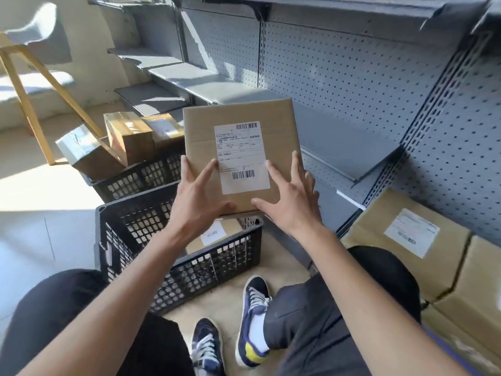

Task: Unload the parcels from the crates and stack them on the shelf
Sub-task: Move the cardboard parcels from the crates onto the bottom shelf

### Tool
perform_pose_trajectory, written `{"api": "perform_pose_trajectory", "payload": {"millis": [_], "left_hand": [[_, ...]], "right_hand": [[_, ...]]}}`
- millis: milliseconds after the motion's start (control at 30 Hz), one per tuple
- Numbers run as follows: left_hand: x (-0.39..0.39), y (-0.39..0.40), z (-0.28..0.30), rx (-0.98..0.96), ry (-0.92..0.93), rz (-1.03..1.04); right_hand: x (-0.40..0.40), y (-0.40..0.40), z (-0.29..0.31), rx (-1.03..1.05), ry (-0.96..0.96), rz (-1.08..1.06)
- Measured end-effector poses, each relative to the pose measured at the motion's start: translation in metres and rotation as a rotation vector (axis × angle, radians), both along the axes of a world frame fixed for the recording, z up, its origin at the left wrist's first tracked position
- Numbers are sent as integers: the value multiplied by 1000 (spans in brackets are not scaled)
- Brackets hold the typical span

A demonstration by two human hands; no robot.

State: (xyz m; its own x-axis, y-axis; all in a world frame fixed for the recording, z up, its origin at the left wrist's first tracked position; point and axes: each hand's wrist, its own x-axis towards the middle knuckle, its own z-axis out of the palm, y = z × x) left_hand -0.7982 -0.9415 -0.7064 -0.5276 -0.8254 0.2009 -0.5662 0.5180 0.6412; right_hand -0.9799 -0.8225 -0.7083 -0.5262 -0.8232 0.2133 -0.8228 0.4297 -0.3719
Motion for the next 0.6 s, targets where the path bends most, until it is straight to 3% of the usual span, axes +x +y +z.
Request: {"api": "perform_pose_trajectory", "payload": {"millis": [600], "left_hand": [[-146, 73, 14, 40, 140, -464]], "right_hand": [[-78, 151, 21, -55, -20, -408]]}}
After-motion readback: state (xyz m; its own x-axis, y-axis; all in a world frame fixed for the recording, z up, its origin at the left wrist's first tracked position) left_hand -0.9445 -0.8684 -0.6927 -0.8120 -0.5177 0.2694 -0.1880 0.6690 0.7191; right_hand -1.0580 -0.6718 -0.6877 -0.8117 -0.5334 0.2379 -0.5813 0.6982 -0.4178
